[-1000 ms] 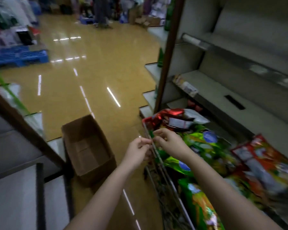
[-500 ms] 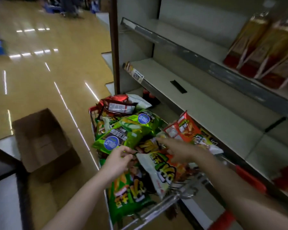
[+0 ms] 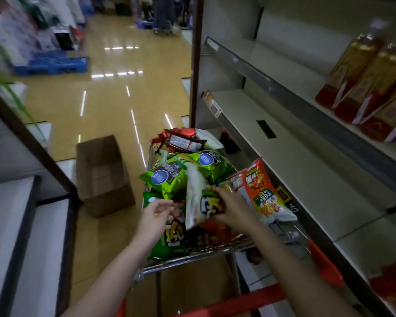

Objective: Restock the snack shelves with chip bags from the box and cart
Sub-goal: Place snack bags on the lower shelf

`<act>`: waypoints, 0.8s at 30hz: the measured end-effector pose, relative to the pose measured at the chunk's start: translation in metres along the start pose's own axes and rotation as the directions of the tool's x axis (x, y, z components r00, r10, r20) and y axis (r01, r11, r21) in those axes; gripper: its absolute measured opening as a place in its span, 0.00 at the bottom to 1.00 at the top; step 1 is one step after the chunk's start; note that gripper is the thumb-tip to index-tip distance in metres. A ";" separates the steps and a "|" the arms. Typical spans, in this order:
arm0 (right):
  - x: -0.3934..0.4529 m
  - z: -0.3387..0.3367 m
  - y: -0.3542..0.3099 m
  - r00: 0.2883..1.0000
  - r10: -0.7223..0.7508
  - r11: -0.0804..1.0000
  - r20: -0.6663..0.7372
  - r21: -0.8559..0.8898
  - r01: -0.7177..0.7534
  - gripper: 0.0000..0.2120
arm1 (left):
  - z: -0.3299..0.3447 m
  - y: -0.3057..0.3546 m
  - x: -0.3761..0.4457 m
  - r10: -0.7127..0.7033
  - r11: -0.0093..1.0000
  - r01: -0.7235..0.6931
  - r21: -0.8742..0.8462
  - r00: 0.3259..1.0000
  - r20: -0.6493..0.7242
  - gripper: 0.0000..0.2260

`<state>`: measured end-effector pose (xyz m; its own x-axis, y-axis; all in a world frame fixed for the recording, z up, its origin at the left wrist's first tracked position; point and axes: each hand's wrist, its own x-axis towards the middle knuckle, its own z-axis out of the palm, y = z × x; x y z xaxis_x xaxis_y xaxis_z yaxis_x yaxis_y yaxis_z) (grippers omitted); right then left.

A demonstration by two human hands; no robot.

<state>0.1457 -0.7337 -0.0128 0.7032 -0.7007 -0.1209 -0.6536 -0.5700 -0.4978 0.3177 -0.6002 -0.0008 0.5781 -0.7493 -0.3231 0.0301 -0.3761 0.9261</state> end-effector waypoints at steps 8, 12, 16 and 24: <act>0.008 -0.021 -0.111 0.966 0.166 0.839 -0.196 0.542 -0.034 0.32 | -0.023 0.021 -0.024 0.146 0.987 -0.154 0.034 0.975 0.168 0.47; 0.011 -0.020 -0.144 0.997 0.023 0.735 0.072 0.675 -0.066 0.33 | -0.051 0.025 -0.022 0.134 0.987 -0.145 -0.075 0.981 -0.139 0.37; 0.040 0.001 -0.113 0.990 0.089 0.872 0.113 0.471 -0.132 0.27 | -0.083 0.022 -0.014 0.053 0.984 -0.094 -0.154 0.966 -0.253 0.33; 0.179 0.004 -0.052 0.997 -0.026 0.989 0.069 -0.146 0.036 0.21 | -0.104 0.010 0.014 -0.098 0.981 0.030 -0.193 0.931 -0.352 0.39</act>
<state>0.3067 -0.8284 -0.0118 0.7379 -0.6539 -0.1671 -0.6615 -0.6517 -0.3711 0.4103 -0.5577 0.0247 0.8222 -0.4689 -0.3226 0.2041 -0.2862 0.9362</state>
